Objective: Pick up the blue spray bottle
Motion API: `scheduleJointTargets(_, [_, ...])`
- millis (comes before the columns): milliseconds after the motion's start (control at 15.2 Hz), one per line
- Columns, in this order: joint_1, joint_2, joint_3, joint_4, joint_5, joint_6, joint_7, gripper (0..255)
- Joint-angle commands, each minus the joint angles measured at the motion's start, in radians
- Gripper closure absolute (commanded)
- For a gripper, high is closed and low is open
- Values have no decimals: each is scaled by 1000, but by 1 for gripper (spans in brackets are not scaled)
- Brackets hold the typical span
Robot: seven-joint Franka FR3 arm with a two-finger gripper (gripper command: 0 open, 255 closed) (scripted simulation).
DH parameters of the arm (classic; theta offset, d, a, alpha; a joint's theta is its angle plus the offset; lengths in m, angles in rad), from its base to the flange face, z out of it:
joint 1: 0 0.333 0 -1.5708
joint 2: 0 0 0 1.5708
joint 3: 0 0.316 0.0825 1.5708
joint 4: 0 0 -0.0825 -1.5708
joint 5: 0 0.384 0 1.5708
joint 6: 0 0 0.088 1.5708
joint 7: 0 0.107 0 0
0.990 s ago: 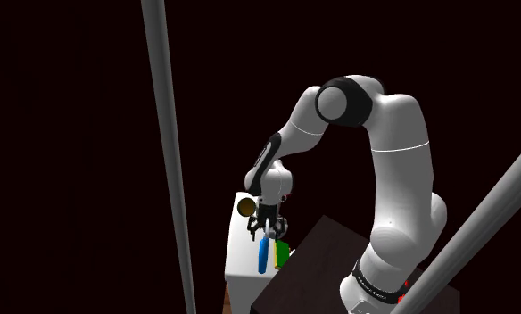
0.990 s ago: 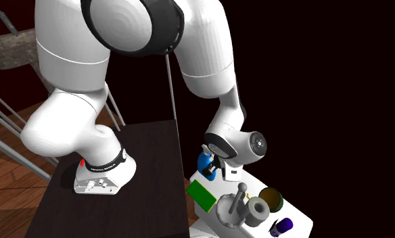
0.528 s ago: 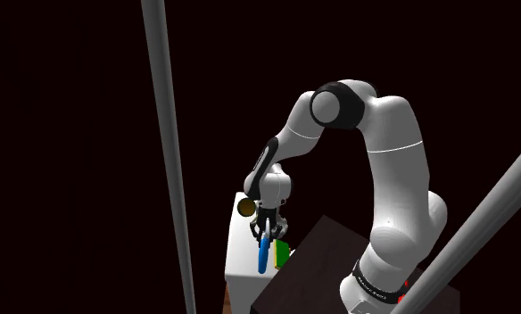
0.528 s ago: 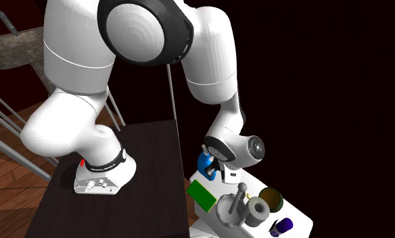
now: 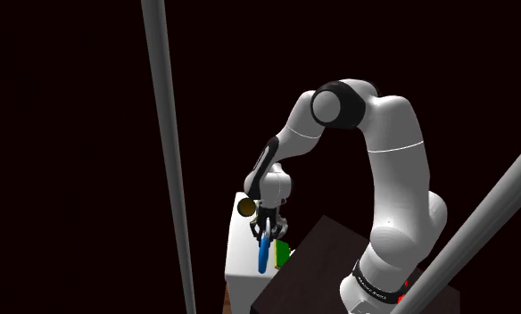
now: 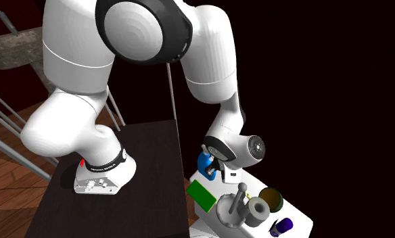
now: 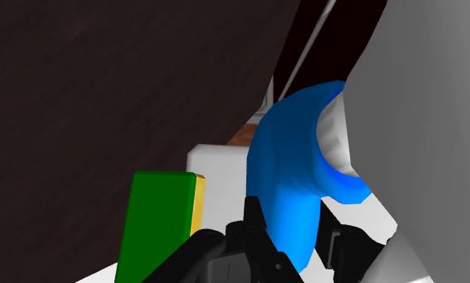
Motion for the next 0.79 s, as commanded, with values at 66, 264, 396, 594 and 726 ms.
scheduleJointTargets(66, [5, -39, -6, -15, -9, -23, 13, 255])
scheduleJointTargets(264, [9, -87, -13, -33, -21, -52, 29, 255])
scheduleJointTargets(396, [12, -118, -18, -44, -29, -72, 40, 255])
scheduleJointTargets(594, [16, -165, -24, -58, -43, -102, 57, 255])
scheduleJointTargets(726, [18, -195, -29, -66, -52, -124, 68, 255])
